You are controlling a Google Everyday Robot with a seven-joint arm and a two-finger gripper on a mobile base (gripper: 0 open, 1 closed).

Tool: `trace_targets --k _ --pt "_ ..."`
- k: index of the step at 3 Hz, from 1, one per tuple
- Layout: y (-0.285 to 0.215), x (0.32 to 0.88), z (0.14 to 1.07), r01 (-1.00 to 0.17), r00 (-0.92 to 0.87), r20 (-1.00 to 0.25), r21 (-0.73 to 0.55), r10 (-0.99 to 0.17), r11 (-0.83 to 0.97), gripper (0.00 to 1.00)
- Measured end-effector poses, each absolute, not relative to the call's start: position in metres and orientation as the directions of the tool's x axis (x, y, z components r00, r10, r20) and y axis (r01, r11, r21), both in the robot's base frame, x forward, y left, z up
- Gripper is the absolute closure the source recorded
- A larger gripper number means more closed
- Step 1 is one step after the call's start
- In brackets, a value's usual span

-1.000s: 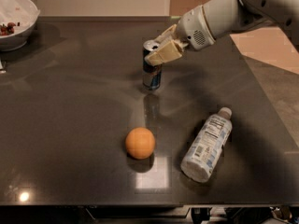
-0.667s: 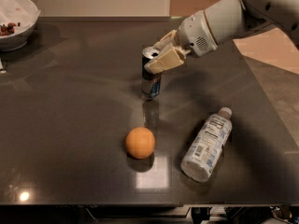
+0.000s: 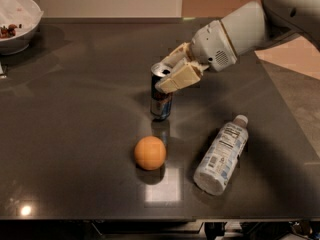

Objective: Move redbull can near orange

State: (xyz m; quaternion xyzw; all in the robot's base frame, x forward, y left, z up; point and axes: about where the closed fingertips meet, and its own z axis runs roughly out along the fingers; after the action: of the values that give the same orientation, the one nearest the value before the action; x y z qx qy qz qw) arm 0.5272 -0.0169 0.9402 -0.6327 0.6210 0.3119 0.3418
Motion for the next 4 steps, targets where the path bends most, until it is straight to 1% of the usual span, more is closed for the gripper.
trace_targets --k 3,4 --pt "-0.009 0.485 0.936 -0.995 0.077 -0.821 -0.028 -0.566 -0.095 1.00" --pt "-0.004 0.475 0.934 -0.991 0.102 -0.815 -0.034 -0.571 -0.129 0.82"
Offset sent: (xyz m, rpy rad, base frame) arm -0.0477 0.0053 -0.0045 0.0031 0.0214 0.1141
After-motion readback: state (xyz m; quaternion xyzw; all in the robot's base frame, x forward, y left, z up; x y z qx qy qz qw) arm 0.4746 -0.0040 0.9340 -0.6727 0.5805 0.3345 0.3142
